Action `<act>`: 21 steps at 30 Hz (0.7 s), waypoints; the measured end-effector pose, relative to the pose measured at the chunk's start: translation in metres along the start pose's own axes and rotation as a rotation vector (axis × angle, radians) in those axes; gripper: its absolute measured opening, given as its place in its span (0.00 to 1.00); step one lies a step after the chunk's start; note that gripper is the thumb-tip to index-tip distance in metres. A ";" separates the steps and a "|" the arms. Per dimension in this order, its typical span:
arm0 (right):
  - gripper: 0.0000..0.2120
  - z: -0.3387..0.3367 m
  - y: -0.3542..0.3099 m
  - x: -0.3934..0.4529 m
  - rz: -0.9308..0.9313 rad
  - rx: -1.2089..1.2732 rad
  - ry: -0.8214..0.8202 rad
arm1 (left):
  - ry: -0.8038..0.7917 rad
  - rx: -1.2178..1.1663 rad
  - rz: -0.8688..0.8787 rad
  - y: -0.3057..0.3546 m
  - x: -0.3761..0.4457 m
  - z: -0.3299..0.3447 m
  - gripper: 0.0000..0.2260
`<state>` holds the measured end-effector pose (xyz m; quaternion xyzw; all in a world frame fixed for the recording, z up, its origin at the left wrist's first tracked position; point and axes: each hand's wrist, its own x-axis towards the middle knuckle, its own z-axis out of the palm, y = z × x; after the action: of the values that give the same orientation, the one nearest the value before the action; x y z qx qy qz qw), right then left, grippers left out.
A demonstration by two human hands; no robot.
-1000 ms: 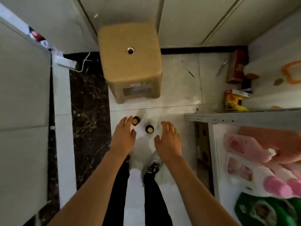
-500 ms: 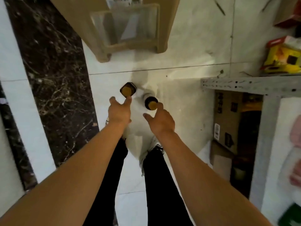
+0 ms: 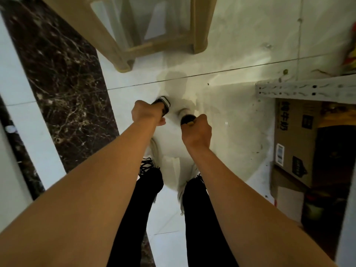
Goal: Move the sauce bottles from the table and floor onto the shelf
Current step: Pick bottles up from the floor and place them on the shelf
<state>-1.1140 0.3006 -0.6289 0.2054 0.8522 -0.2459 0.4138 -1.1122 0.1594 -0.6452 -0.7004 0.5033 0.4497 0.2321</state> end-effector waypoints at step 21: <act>0.12 -0.251 -0.014 -0.278 -0.490 -0.098 0.216 | 0.011 0.673 1.169 0.015 -0.327 -0.164 0.17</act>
<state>-1.1136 0.3965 -0.2665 -0.0022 0.9265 -0.2736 0.2581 -1.0903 0.1883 -0.2810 -0.2045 0.9135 0.3164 0.1536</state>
